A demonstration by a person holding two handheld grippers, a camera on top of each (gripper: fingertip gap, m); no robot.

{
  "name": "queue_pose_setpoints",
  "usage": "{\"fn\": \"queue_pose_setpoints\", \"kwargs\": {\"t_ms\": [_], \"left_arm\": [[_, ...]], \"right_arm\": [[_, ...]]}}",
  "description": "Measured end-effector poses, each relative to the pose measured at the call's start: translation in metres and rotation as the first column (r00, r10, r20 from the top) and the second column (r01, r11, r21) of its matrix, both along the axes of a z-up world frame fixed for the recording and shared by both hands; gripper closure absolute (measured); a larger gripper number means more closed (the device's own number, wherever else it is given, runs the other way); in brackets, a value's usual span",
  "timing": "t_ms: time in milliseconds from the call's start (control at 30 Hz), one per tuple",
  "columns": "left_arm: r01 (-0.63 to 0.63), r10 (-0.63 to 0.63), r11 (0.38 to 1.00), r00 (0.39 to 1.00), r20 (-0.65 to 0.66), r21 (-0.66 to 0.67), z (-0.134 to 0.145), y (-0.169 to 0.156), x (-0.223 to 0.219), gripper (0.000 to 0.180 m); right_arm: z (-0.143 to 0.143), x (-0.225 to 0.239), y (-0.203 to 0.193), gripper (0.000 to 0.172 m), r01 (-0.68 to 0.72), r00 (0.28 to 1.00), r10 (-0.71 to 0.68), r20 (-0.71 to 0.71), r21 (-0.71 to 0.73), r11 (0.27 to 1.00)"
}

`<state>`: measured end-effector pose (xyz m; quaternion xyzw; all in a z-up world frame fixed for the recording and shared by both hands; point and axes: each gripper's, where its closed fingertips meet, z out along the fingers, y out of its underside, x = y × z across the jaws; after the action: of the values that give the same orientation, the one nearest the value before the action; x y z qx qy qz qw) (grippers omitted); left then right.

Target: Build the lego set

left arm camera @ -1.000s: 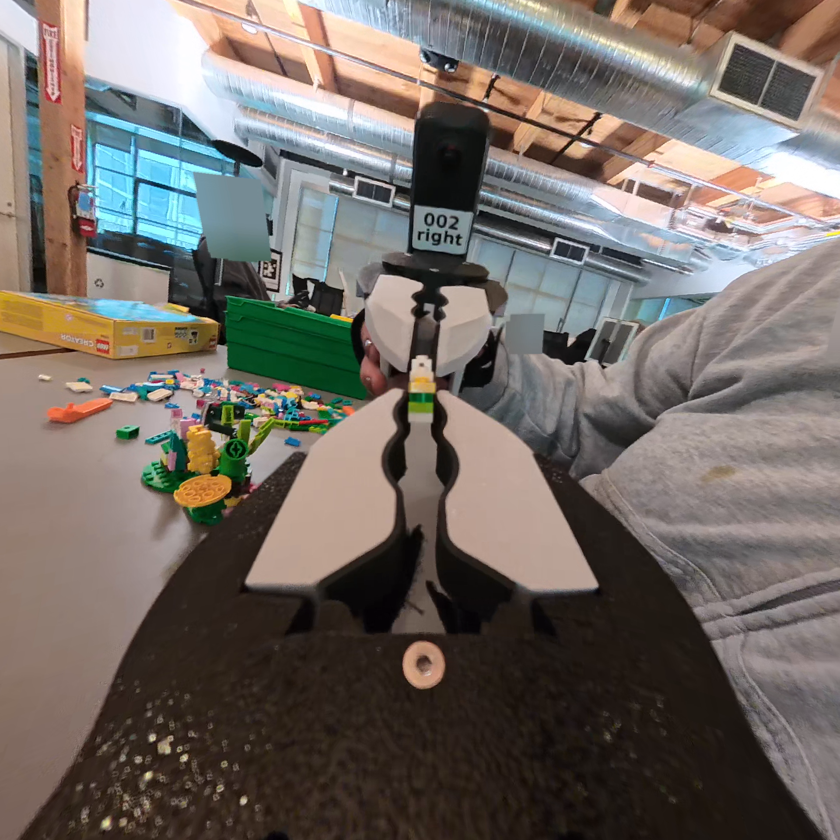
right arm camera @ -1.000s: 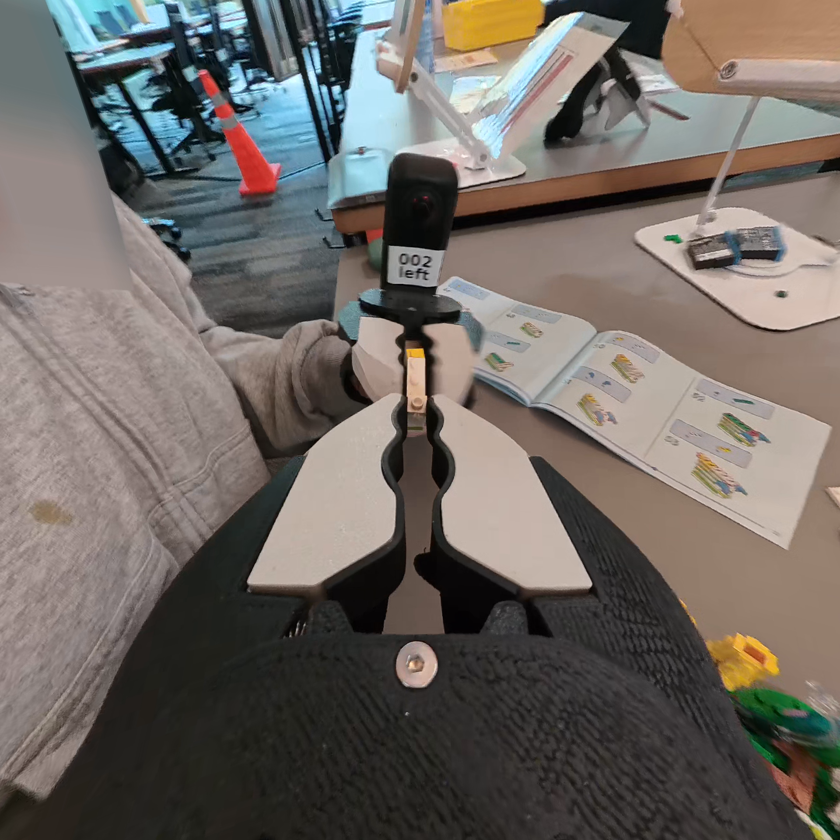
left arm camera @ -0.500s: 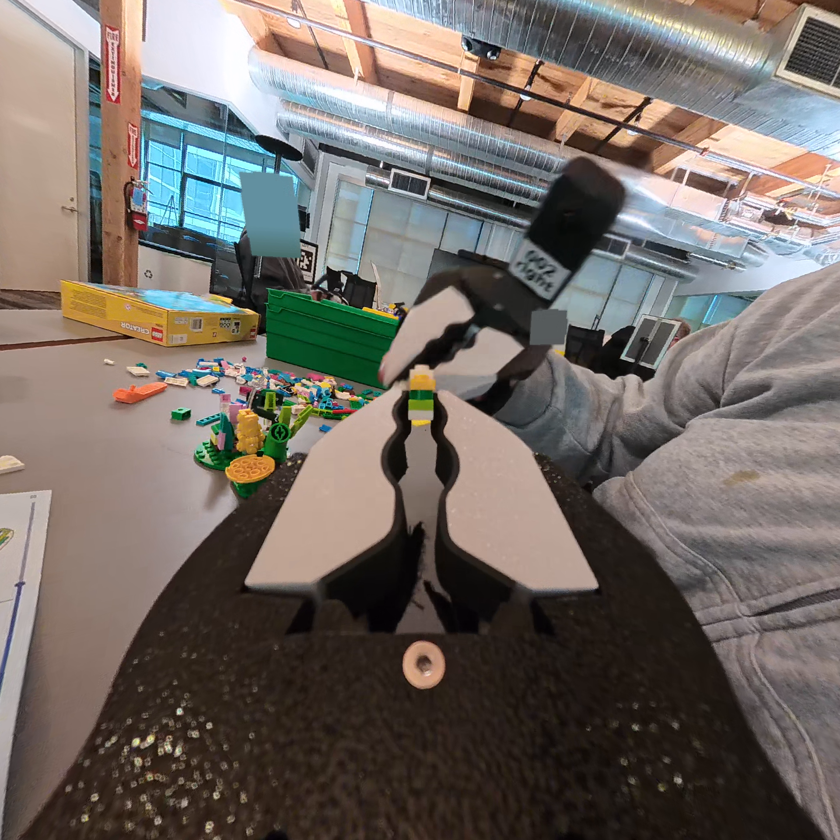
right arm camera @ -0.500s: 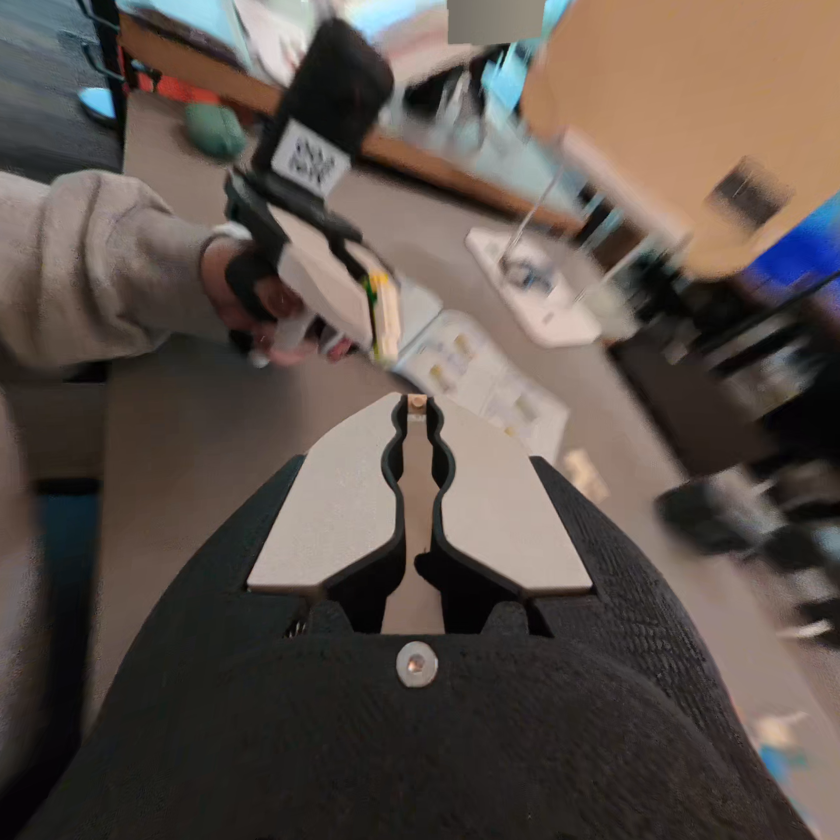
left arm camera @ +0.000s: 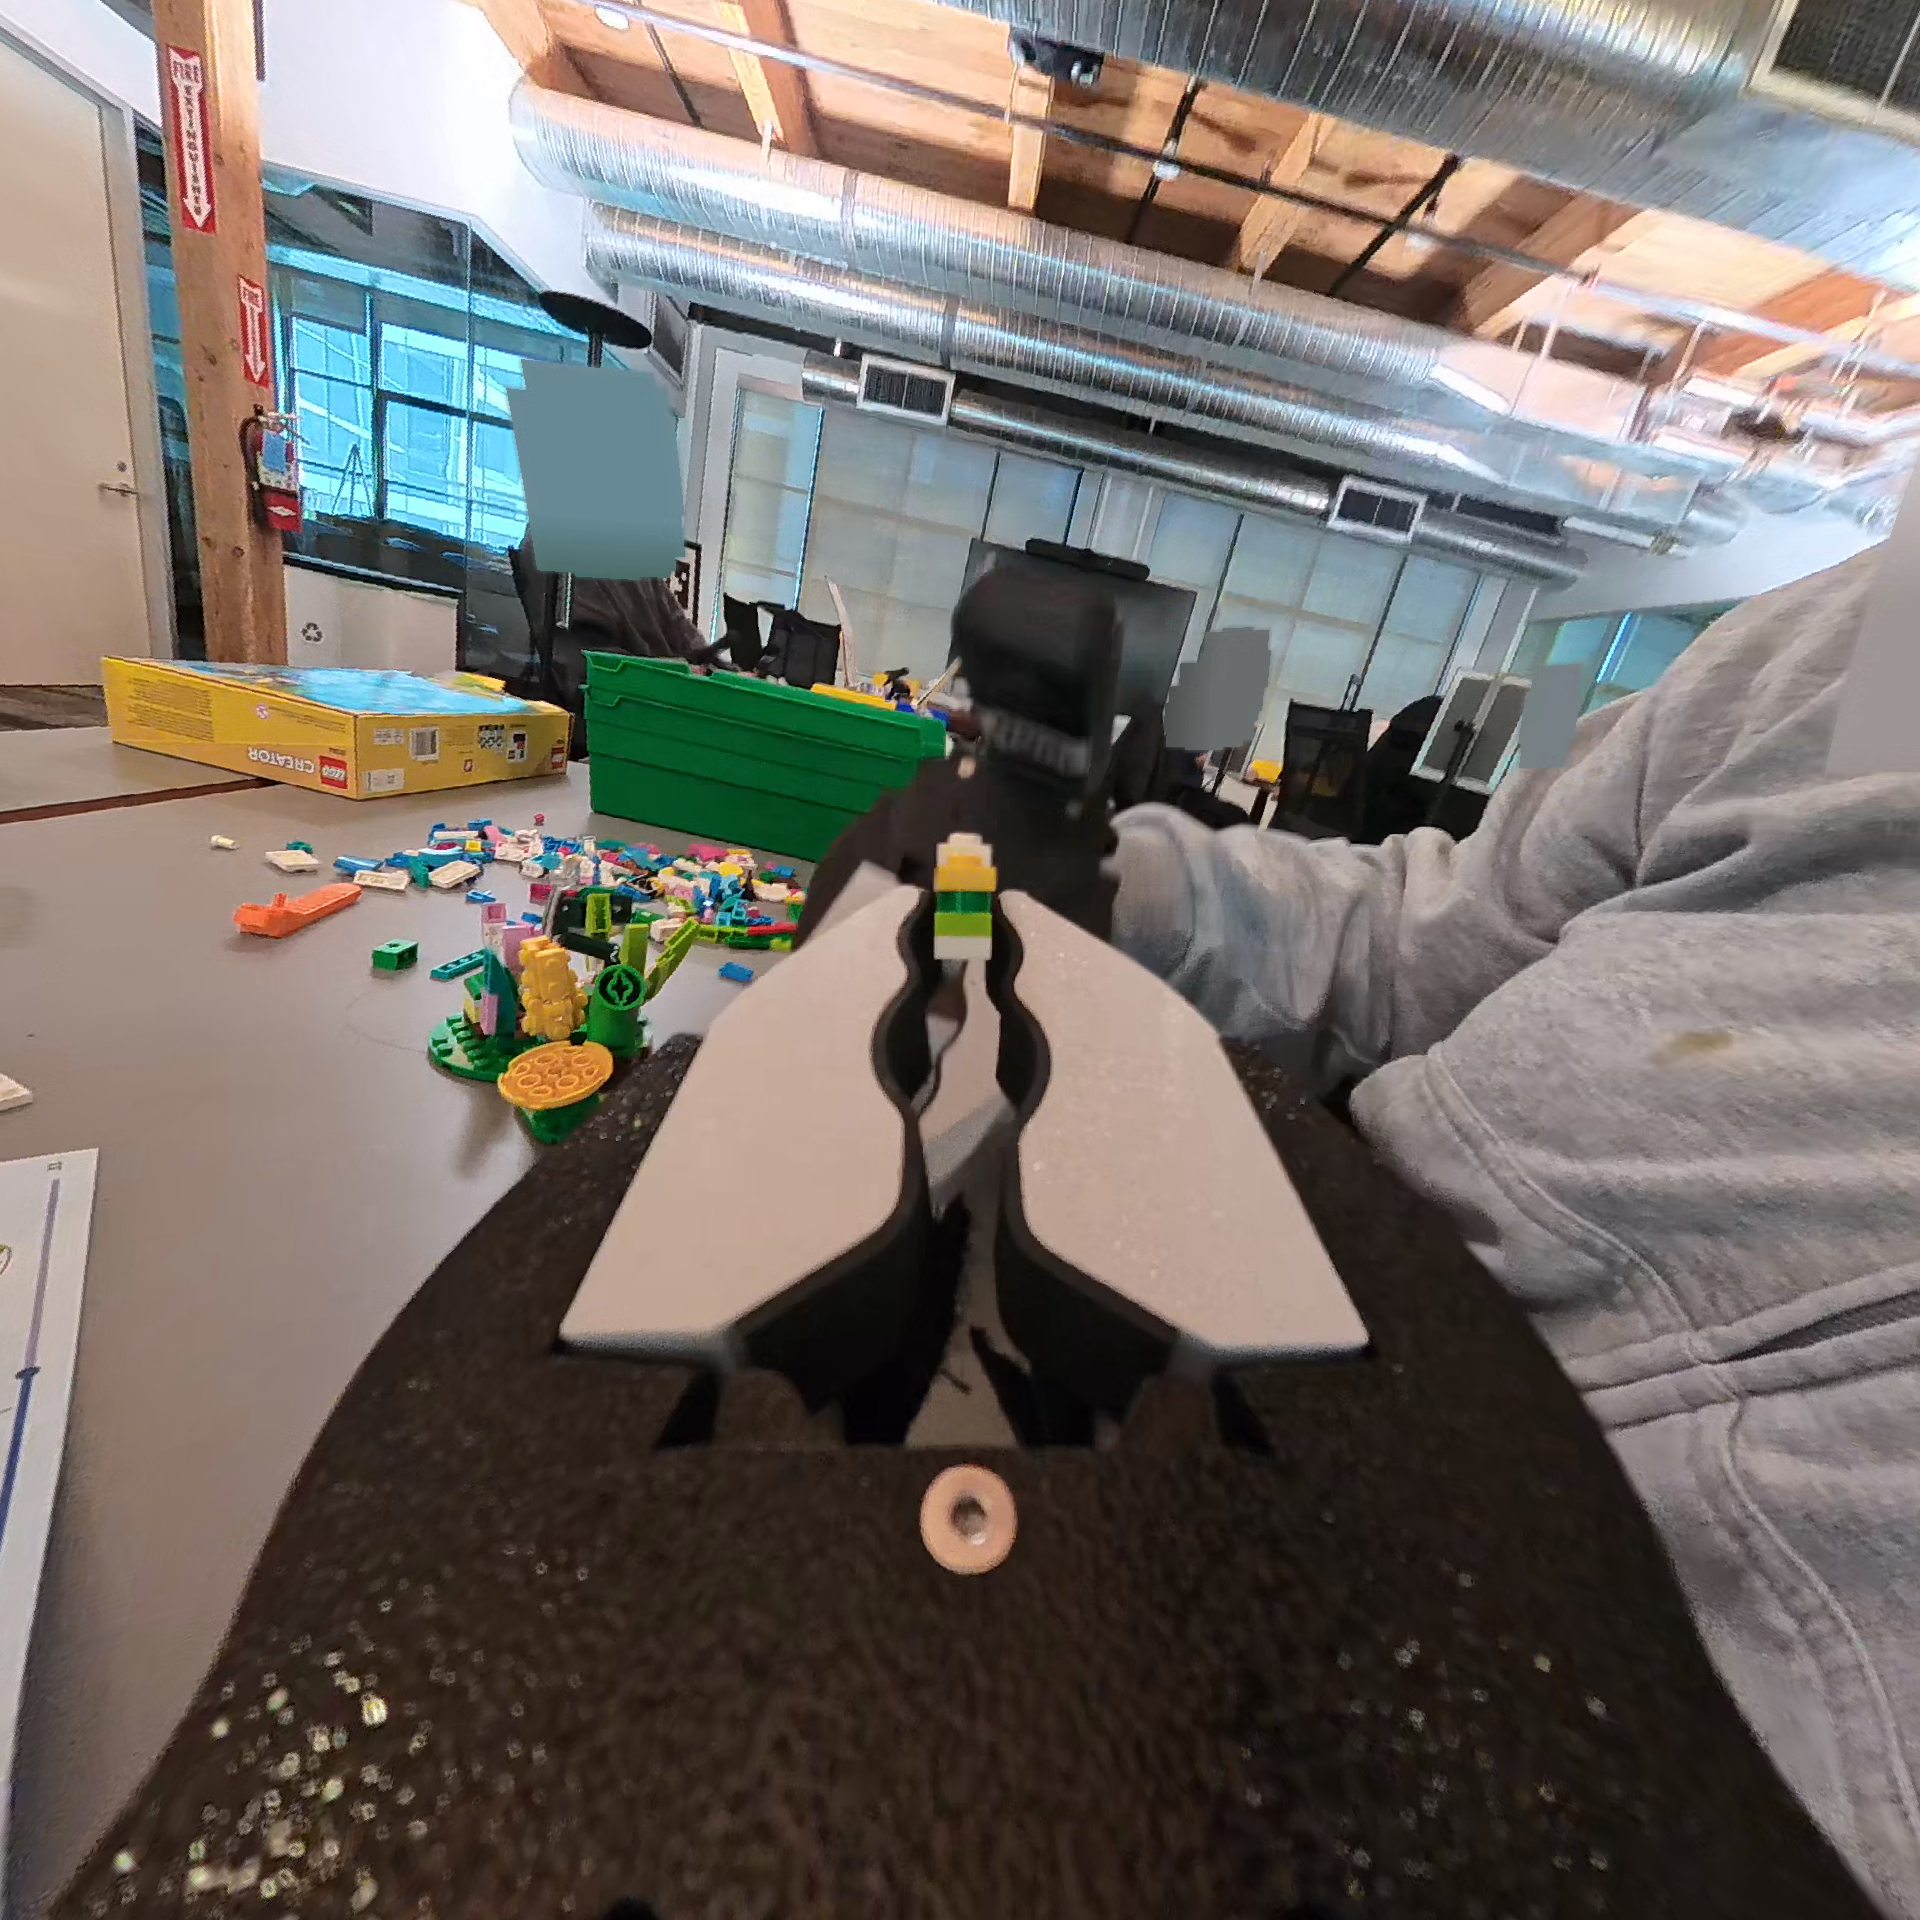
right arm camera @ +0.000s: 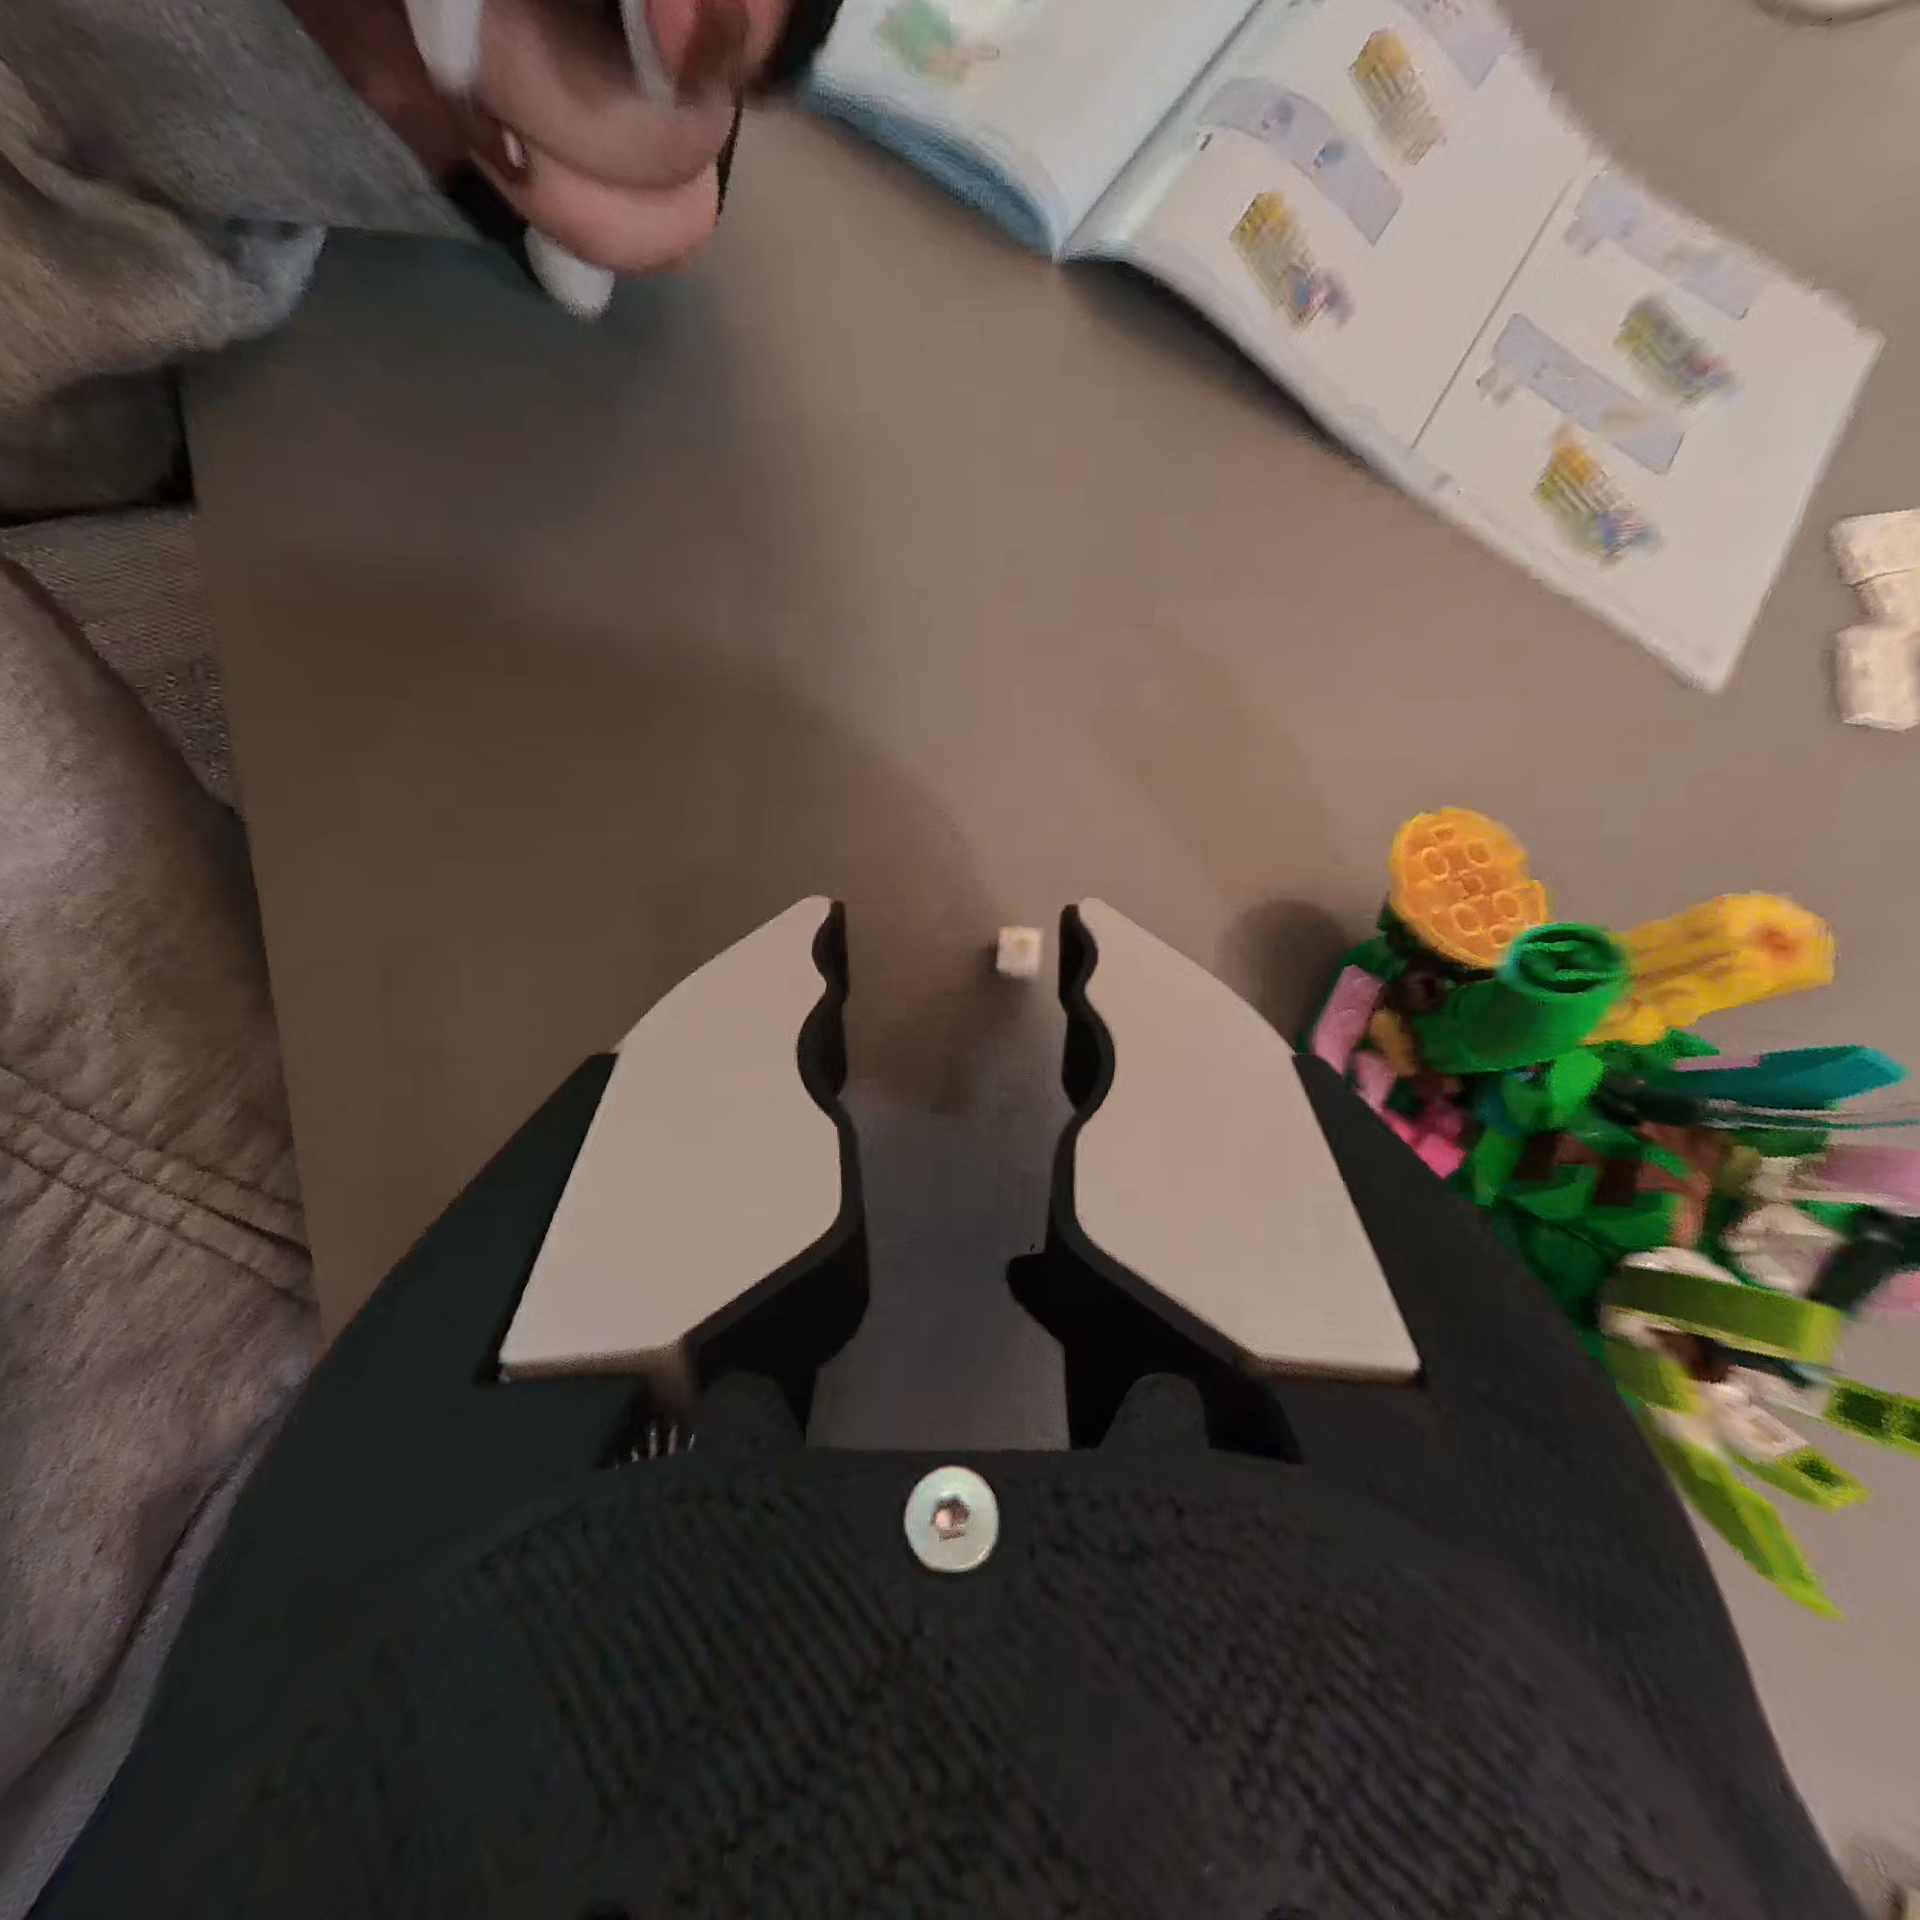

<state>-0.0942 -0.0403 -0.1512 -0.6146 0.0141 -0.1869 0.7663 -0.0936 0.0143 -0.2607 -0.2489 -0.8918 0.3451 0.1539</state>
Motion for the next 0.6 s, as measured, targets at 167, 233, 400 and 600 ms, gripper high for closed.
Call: {"fn": "queue_pose_setpoints", "kwargs": {"t_ms": [167,233,400,600], "left_arm": [[-0.034,0.019,0.992,0.991,-0.131,-0.118,-0.018,0.011,0.007,0.172],[-0.034,0.011,0.988,0.988,-0.155,-0.148,-0.024,0.015,0.010,0.172],[-0.022,-0.018,0.981,0.979,-0.202,-0.192,-0.031,0.017,0.016,0.172],[-0.025,-0.026,0.974,0.975,-0.222,-0.223,-0.036,0.018,0.017,0.172]], "right_arm": [[0.084,-0.006,-0.021,0.147,-0.062,0.991,0.030,-0.132,-0.248,0.967],[0.092,-0.002,-0.030,0.147,-0.104,0.989,0.075,-0.129,-0.230,0.968],[0.089,0.005,-0.051,0.154,-0.198,0.979,0.180,-0.100,-0.215,0.956],[0.086,0.007,-0.055,0.165,-0.232,0.970,0.217,-0.110,-0.159,0.960]]}}
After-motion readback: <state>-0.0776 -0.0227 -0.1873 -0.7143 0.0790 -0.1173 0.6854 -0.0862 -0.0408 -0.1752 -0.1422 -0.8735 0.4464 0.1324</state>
